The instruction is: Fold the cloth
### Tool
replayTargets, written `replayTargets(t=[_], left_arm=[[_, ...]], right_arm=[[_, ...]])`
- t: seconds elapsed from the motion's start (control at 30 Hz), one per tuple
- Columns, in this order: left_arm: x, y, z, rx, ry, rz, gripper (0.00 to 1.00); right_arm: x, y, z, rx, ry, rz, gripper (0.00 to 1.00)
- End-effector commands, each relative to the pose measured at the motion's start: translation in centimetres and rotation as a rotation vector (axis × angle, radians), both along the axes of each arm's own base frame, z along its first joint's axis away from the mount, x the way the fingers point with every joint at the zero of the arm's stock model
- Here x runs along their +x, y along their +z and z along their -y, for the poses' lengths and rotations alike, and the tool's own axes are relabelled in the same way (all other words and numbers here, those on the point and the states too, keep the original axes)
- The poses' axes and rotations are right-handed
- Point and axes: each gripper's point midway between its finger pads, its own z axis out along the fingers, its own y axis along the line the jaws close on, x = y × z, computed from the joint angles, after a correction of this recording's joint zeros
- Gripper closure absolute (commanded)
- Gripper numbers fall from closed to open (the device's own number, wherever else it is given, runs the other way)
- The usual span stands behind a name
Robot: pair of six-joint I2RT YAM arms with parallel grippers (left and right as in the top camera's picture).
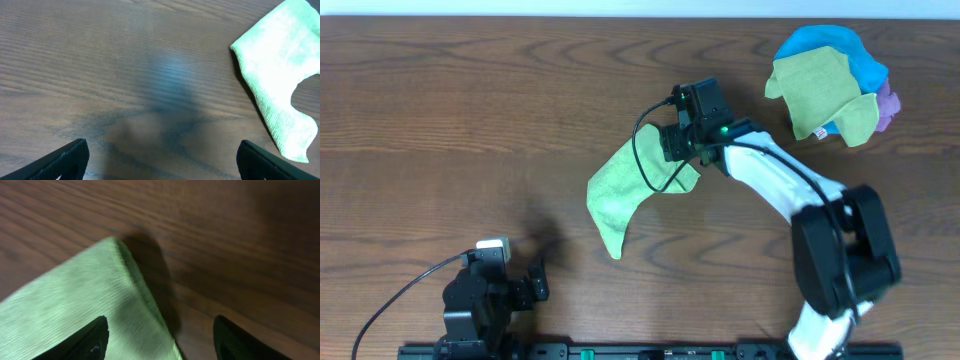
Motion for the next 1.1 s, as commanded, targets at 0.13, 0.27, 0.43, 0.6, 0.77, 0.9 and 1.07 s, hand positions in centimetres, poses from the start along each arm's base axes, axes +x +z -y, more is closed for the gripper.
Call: replayTargets(t=[0.13, 0.27, 0.43, 0.6, 0.77, 0.9, 1.07], left_arm=[[0.0, -0.3, 0.2, -0.019, 0.000, -0.001, 0.05], [0.0, -0.3, 0.2, -0.019, 0.000, -0.001, 0.05], [0.0, -0.3, 0.2, -0.019, 0.000, -0.001, 0.05], [0.0, -0.3, 0.2, -0.019, 0.000, -0.002, 0.05], [0.0, -0.3, 0.2, -0.019, 0.000, -0.002, 0.05], [0.0, -0.3, 0.2, -0.019, 0.000, -0.001, 0.05], [0.0, -0.3, 0.2, -0.019, 0.000, -0.001, 0.04]], right_arm=[[-0.2, -2.0, -1.0, 0.076, -0.007, -0.055, 0.38], [-0.4, -2.5, -1.2, 0.093, -0.014, -0.077, 0.45], [-1.3, -2.4, -2.4, 0.151, 0.028, -0.115, 0.47], [-2.0, -2.4, -2.8, 0.180, 0.050, -0.149, 0.49], [-2.2, -2.5, -2.7, 0.175, 0.048, -0.159, 0.69], [-2.2, -2.5, -2.7, 0.175, 0.048, -0.159, 0.86], [-2.4, -2.6, -2.8, 0.172, 0.050, -0.167, 0.57]])
